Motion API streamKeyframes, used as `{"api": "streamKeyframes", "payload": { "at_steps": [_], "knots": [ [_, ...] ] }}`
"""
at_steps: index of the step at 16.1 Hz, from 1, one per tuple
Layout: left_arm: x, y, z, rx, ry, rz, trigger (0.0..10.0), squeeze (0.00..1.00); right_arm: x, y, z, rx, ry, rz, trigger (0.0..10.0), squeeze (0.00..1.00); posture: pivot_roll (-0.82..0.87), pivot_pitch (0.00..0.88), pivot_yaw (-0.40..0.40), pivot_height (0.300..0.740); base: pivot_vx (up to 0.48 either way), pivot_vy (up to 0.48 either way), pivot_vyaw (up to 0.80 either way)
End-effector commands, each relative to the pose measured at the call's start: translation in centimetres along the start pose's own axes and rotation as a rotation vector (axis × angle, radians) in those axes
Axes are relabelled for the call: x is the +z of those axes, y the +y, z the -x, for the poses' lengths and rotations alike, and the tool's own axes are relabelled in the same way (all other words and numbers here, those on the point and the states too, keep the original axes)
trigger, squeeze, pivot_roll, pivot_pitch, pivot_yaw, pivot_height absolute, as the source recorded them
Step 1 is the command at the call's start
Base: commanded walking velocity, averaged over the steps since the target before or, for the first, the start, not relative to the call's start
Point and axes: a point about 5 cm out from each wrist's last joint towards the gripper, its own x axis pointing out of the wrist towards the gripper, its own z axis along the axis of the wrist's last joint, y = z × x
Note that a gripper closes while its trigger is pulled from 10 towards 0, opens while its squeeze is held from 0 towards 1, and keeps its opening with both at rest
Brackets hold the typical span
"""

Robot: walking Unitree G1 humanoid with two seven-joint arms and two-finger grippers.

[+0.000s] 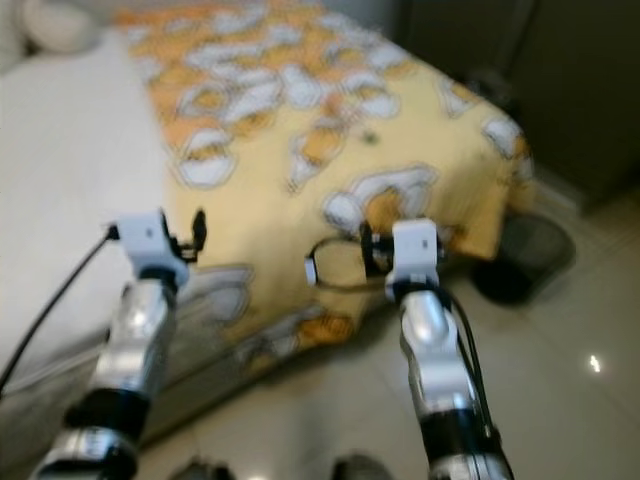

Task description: Clean up the room

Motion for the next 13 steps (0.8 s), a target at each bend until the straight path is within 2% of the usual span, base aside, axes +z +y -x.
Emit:
{"api": "streamKeyframes", "payload": {
  "at_steps": [1, 4, 6, 7, 8, 9, 10, 13],
  "knots": [
    [0.1, -0.5, -0.2, -0.010, 0.011, -0.014, 10.0, 1.00, 0.2, -0.2, -0.1, -0.008, -0.012, 0.010, 10.0, 1.00, -0.16, 0.000, 0.048, 0.731, 0.251, -0.405, -0.75],
    [-0.3, -1.0, -0.1, -0.014, 0.035, -0.003, 10.0, 1.00, 0.2, -0.3, -0.2, 0.005, -0.020, 0.013, 10.0, 1.00, -0.17, 0.000, 0.048, 0.731, 0.250, -0.407, -0.76],
    [-0.3, -1.5, -0.1, -0.046, 0.018, -0.038, 10.0, 0.97, 0.5, 0.2, -0.1, 0.055, -0.045, 0.103, 10.0, 1.00, -0.16, 0.000, 0.047, 0.731, 0.362, -0.187, -0.31],
    [-0.4, -1.6, 0.0, -0.041, 0.026, -0.046, 10.0, 0.00, 0.4, 0.5, -0.1, 0.077, -0.037, 0.119, 10.0, 0.93, -0.16, 0.000, 0.048, 0.731, 0.000, 0.000, 0.00],
    [-0.6, -1.4, 0.1, -0.042, 0.040, -0.074, 10.0, 0.00, 0.4, 0.8, 0.0, 0.093, -0.042, 0.102, 10.0, 0.87, -0.16, 0.000, 0.048, 0.731, 0.000, -0.480, 0.68],
    [-0.7, -1.1, 0.1, -0.030, 0.045, -0.066, 10.0, 0.00, 0.5, 0.9, 0.0, 0.089, -0.046, 0.100, 10.0, 0.87, -0.16, 0.000, 0.049, 0.731, 0.000, -0.480, 0.68],
    [-0.9, -0.7, 0.0, -0.003, 0.065, -0.045, 10.0, 0.00, 0.1, 0.8, -0.1, 0.074, -0.023, 0.069, 10.0, 0.00, -0.15, 0.000, 0.047, 0.731, 0.000, -0.472, 0.63],
    [-1.6, 0.6, 0.1, 0.079, 0.110, -0.027, 10.0, 0.00, -0.5, 0.7, 0.1, 0.080, 0.000, 0.051, 10.0, 0.00, -0.14, 0.000, 0.044, 0.731, 0.000, -0.472, 0.61]
  ]
}}
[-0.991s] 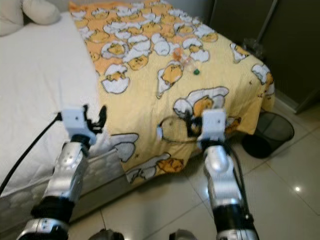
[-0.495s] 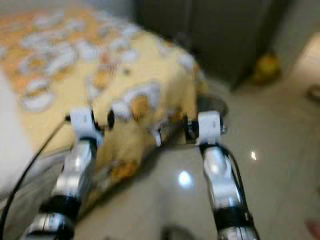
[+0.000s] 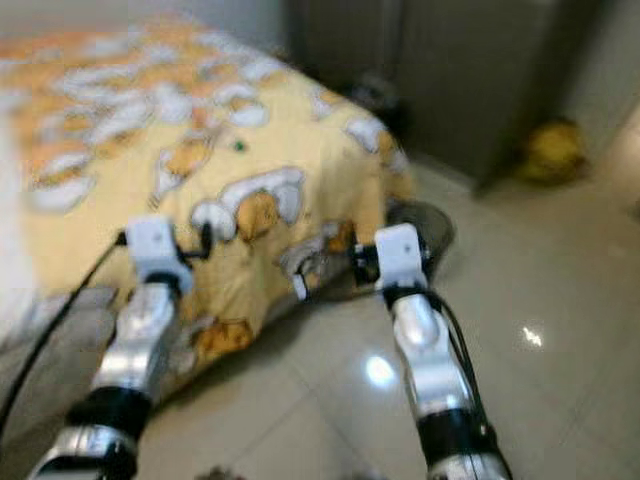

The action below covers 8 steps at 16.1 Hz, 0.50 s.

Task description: Clean up the room

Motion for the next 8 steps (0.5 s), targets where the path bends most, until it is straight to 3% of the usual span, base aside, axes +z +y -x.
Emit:
{"api": "streamKeyframes", "payload": {
  "at_steps": [1, 3, 4, 7, 8],
  "knots": [
    [-0.4, -0.4, 0.1, 0.008, 0.027, 0.006, 10.0, 0.00, -0.5, -0.6, 0.3, -0.018, 0.019, -0.018, 10.0, 0.00, -0.14, 0.000, 0.044, 0.731, 0.000, -0.472, 0.61],
    [-0.5, -0.2, 0.3, 0.015, 0.025, -0.008, 10.0, 0.00, -1.0, -0.6, 0.7, -0.018, 0.034, -0.029, 10.0, 0.00, -0.14, 0.000, 0.046, 0.731, 0.000, -0.472, 0.60],
    [-0.6, -0.2, 0.4, 0.007, 0.029, 0.020, 10.0, 1.00, -1.4, -0.8, 1.0, -0.027, 0.048, -0.034, 10.0, 1.00, -0.14, 0.000, 0.048, 0.731, 0.000, -0.461, 0.60],
    [-0.7, -0.7, 0.2, 0.000, 0.047, -0.004, 10.0, 1.00, -1.6, -0.9, 1.2, -0.025, 0.053, -0.032, 10.0, 1.00, -0.15, 0.000, 0.053, 0.731, 0.000, -0.461, 0.60],
    [-0.7, -1.4, 0.1, -0.029, 0.041, -0.093, 10.0, 1.00, -1.8, -1.0, 1.3, -0.032, 0.060, -0.026, 10.0, 1.00, -0.16, 0.000, 0.056, 0.731, 0.000, -0.450, 0.59]
  ]
}}
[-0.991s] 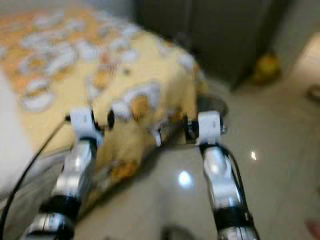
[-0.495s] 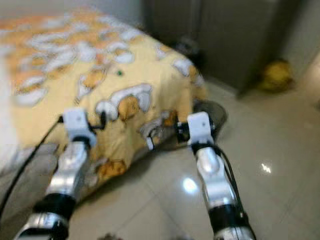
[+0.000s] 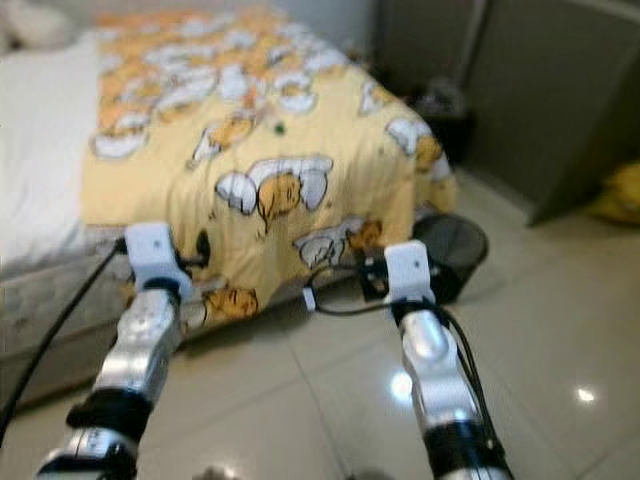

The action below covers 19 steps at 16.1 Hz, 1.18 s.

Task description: Clean up the room

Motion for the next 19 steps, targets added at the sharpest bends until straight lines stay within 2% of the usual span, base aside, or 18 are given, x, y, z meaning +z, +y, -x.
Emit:
{"api": "streamKeyframes", "payload": {
  "at_steps": [1, 2, 4, 5, 13, 17, 19],
  "knots": [
    [0.4, -1.1, -0.1, -0.028, -0.018, -0.049, 10.0, 0.74, 0.3, -0.5, -0.1, -0.014, -0.013, 0.004, 10.0, 1.00, -0.16, 0.000, 0.056, 0.731, 0.000, -0.450, 0.59],
    [0.2, -1.3, -0.1, -0.038, -0.006, -0.033, 10.0, 0.00, 0.1, -0.6, -0.2, -0.018, -0.005, 0.007, 10.0, 1.00, -0.16, 0.000, 0.058, 0.731, 0.000, 0.000, 0.59],
    [0.5, -1.6, -0.1, -0.080, -0.011, 0.030, 10.0, 0.00, 0.2, -0.1, -0.2, 0.028, -0.015, 0.075, 10.0, 1.00, -0.16, 0.000, 0.060, 0.731, 0.000, 0.000, 0.57],
    [0.5, -1.2, -0.2, -0.042, -0.007, 0.046, 10.0, 0.00, 0.1, 0.0, -0.2, 0.017, -0.019, 0.051, 10.0, 0.00, -0.16, 0.000, 0.062, 0.731, 0.409, -0.244, 0.00],
    [1.2, -1.9, -0.3, -0.075, -0.055, 0.067, 10.0, 0.00, -0.2, -0.5, -0.2, -0.020, 0.001, 0.022, 10.0, 0.00, -0.17, 0.000, 0.059, 0.731, 0.414, -0.060, 0.00],
    [0.9, -2.3, 1.2, -0.161, -0.093, 0.007, 10.0, 0.00, -0.4, -0.9, 0.0, -0.032, 0.004, 0.019, 10.0, 0.00, -0.18, 0.000, 0.067, 0.731, 0.416, 0.000, 0.69],
    [1.2, -1.5, 0.7, -0.130, -0.090, 0.027, 10.0, 0.00, -0.5, -1.1, 0.0, -0.042, 0.004, 0.012, 10.0, 0.00, -0.17, 0.000, 0.071, 0.731, 0.416, 0.000, 0.64]
  ]
}}
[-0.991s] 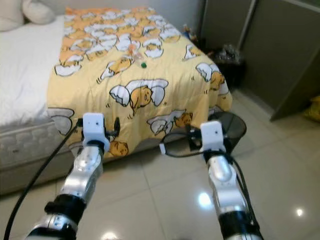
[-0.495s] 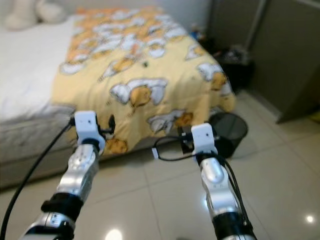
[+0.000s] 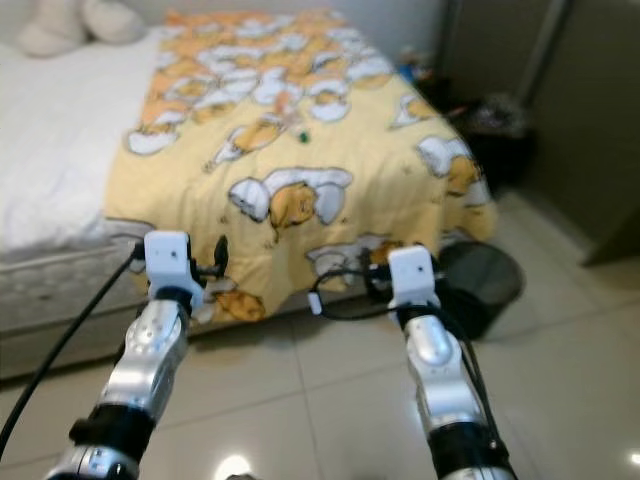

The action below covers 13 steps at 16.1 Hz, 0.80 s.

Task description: Clean up the room

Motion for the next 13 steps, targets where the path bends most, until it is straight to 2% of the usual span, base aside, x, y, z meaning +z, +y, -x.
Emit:
{"api": "streamKeyframes", "payload": {
  "at_steps": [1, 6, 9, 10, 11, 13],
  "knots": [
    [1.1, -0.6, -0.6, -0.021, -0.034, 0.008, 10.0, 0.00, 0.0, -0.5, 0.0, -0.022, 0.001, -0.009, 10.0, 0.00, -0.17, 0.000, 0.072, 0.731, 0.416, 0.000, 0.63],
    [1.8, -1.2, -0.7, -0.055, -0.058, -0.001, 10.0, 0.00, 0.1, -0.5, -0.3, -0.027, -0.005, -0.013, 10.0, 0.00, -0.17, 0.000, 0.077, 0.731, 0.415, 0.000, 0.61],
    [1.9, -1.2, -1.0, -0.038, -0.059, 0.045, 10.0, 0.00, 0.3, -0.7, -0.3, -0.037, -0.016, -0.008, 10.0, 0.00, -0.18, 0.000, 0.074, 0.731, 0.416, 0.000, 0.60],
    [2.6, -0.1, -1.0, 0.026, -0.100, 0.085, 10.0, 0.00, 1.7, -1.5, 0.0, -0.076, -0.117, -0.007, 10.0, 0.00, -0.18, 0.000, 0.073, 0.731, 0.412, 0.000, 0.60],
    [3.3, 0.3, -0.2, 0.019, -0.155, 0.066, 10.0, 0.00, 3.0, -2.5, 0.5, -0.122, -0.194, -0.037, 10.0, 0.00, -0.19, 0.000, 0.067, 0.731, 0.416, 0.000, 0.60],
    [3.5, -0.3, 0.5, -0.042, -0.176, -0.029, 10.0, 0.00, 2.9, -3.1, 1.1, -0.154, -0.197, -0.054, 10.0, 0.00, -0.18, 0.000, 0.062, 0.731, 0.212, 0.000, 0.28]
  ]
}}
